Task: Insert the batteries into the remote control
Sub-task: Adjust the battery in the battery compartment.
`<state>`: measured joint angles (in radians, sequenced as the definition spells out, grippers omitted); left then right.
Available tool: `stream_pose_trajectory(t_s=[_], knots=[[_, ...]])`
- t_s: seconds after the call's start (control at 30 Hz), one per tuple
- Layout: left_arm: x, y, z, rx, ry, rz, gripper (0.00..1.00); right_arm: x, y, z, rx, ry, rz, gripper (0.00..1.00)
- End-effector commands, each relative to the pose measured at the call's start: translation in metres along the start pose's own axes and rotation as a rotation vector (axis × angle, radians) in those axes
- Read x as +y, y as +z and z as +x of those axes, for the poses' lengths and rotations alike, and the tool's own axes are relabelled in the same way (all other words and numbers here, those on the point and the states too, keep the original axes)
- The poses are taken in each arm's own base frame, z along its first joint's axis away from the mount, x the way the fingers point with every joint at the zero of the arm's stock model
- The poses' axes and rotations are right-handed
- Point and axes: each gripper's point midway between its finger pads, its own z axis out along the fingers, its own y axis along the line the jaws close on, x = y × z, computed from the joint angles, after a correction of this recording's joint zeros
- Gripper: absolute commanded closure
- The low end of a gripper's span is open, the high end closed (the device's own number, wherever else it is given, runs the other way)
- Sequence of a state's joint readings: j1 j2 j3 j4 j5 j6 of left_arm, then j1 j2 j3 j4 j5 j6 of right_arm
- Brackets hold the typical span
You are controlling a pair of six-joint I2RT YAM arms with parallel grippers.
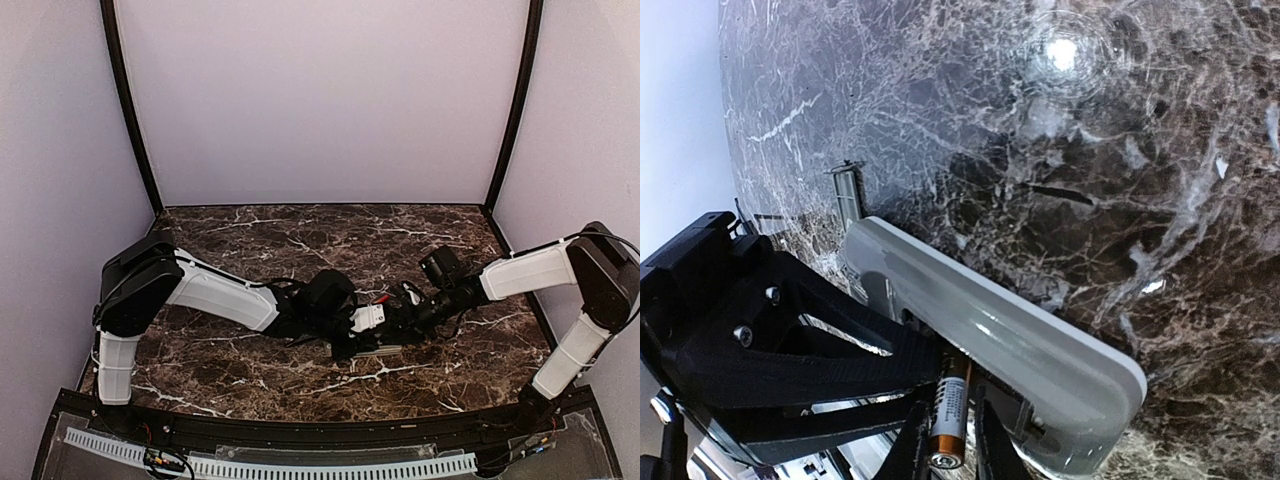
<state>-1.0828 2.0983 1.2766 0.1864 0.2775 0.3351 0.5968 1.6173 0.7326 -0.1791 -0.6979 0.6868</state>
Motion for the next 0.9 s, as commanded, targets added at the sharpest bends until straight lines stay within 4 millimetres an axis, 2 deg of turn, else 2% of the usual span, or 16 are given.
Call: stream_pose_trajectory(t_s=[0.0, 0.23, 0.43, 0.7, 0.87], knots=[[-0.001, 0.0, -0.008, -0.013, 0.024, 0.001, 0.83, 0.01, -0.006, -0.001, -0.012, -0.041, 0.004, 0.85], [-0.001, 0.0, -0.008, -0.013, 0.026, 0.003, 0.87, 0.011, -0.008, -0.001, -0.016, -0.048, 0.009, 0.81], [0.0, 0.0, -0.008, -0.013, 0.022, -0.006, 0.86, 0.007, -0.004, 0.0, -0.01, -0.037, 0.006, 0.93], [0.003, -0.001, -0.008, -0.014, 0.02, -0.017, 0.73, 0.004, 0.004, -0.001, 0.005, -0.031, -0.01, 0.97], [0.004, 0.0, -0.007, -0.016, 0.028, -0.026, 0.69, 0.001, 0.009, 0.0, 0.019, -0.03, -0.01, 0.97]])
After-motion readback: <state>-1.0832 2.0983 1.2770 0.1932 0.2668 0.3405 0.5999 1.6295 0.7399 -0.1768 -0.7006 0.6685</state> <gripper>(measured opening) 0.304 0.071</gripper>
